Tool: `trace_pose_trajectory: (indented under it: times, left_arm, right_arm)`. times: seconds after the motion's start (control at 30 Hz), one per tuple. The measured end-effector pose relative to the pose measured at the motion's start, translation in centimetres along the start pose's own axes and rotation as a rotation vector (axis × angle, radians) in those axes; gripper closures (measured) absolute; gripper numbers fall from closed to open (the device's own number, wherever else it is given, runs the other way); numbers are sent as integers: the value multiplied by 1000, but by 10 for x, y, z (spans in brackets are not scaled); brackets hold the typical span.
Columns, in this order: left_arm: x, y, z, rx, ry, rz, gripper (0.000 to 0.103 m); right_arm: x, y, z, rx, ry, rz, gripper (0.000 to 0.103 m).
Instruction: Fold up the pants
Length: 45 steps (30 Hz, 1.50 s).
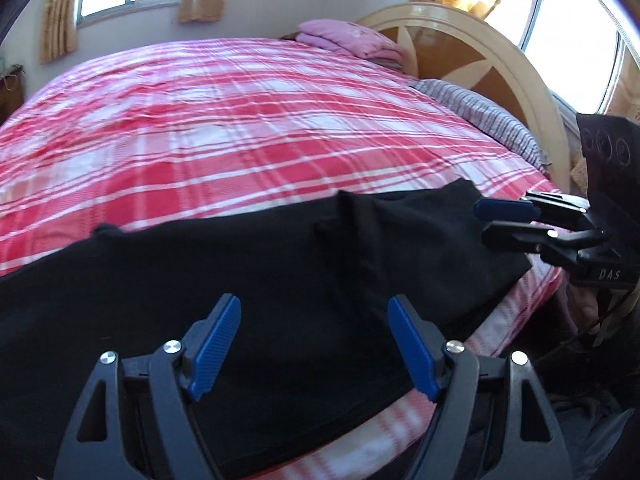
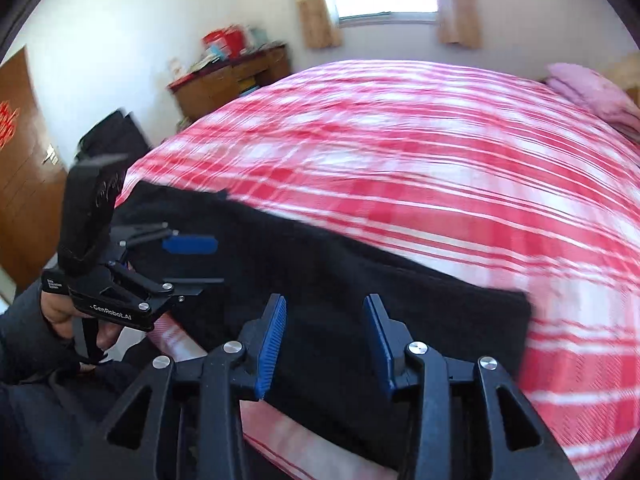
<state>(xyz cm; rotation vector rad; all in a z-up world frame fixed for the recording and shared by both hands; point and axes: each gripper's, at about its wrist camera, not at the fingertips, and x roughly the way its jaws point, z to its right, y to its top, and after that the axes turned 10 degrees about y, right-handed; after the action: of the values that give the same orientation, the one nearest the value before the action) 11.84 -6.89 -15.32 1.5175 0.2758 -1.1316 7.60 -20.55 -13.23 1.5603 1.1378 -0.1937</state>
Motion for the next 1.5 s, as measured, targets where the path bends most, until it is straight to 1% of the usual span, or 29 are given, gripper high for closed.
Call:
trace_pose_trajectory:
  times: [0.03,0.1,0.17,0.2,0.3,0.33,0.37,0.4,0.43,0.47,0.53,0.6,0.67,0.77,0.87,0.9,0.97,1.03,1.13,1.2,1.23,1.27,1.33,1.37,1.4,1.43,1.5]
  left_arm:
    - [7,4,5,-9,-37,-18,24]
    - [18,8,11,-37,-75,-52,24]
    - [27,11,17,-57,-120,-81,24]
    - [32,12,21,-60,-131,-97,24]
    - [37,18,28,-73,-109,-92,26]
    - [37,21,30,-77,-112,-91,34]
    - [39,23,32,-80,-108,-94,56]
    - [42,24,34,-83,-99,-107,85]
    - [43,25,33,-88,-110,-114,91]
    - [43,24,32,-96,-123,-113,91]
    - [37,23,32,-88,-117,-97,91]
    - [26,23,26,-115,-140,-79,91]
    - [14,25,19,-140,-141,-55,91]
    - [-4,28,6,-160,-113,-20,91]
    - [-5,28,-4,-175,-71,-22,91]
    - [1,25,-7,-178,-54,-43,91]
    - [16,20,-9,-179,-40,-89,91]
    - [29,13,-10,-185,-16,-124,91]
    - [31,11,-13,-200,-25,-126,91]
    - [27,12,-12,-194,-24,-123,91]
    - [26,12,-13,-196,-26,-123,91]
    - [27,11,-13,-198,-25,-128,91]
    - [28,10,-12,-197,-18,-134,90]
    - [28,10,-12,-195,-13,-133,89]
    - [28,10,-12,-191,-9,-129,87]
    - [27,10,-11,-181,0,-122,83]
    - [27,9,-10,-163,29,-115,83]
  right_arm:
    - [-7,-2,8,20,-13,14,60]
    - [-18,-10,26,70,-46,45,60]
    - [-24,-17,44,129,-61,79,60]
    - [-25,-19,51,155,-66,92,60]
    - [-23,-20,64,189,-66,101,60]
    - [-22,-20,67,191,-68,106,60]
    - [-24,-22,69,193,-69,111,60]
    - [-24,-24,69,194,-67,114,60]
    - [-25,-25,69,195,-64,117,60]
    - [-25,-25,70,194,-64,119,60]
    - [-27,-24,68,189,-68,127,60]
    - [-29,-24,67,185,-64,142,60]
    - [-30,-24,66,180,-59,149,60]
    - [-28,-24,61,165,-47,145,60]
    - [-24,-25,54,144,-28,136,60]
    - [-21,-25,52,136,-22,121,60]
    - [-10,-26,50,128,-23,64,59]
    - [1,-30,51,125,-53,24,59]
    - [0,-30,52,120,-51,-6,59]
    - [-10,-27,43,65,-27,-8,59]
    - [-16,-26,35,15,-10,-19,59]
    - [-18,-27,28,-26,16,-46,59]
    - [-9,-36,16,-87,80,-179,58]
    - [-2,-43,13,-106,91,-245,58]
    - [7,-50,13,-123,71,-296,58]
    - [12,-56,16,-126,49,-308,58]
    - [11,-55,22,-91,78,-293,58]
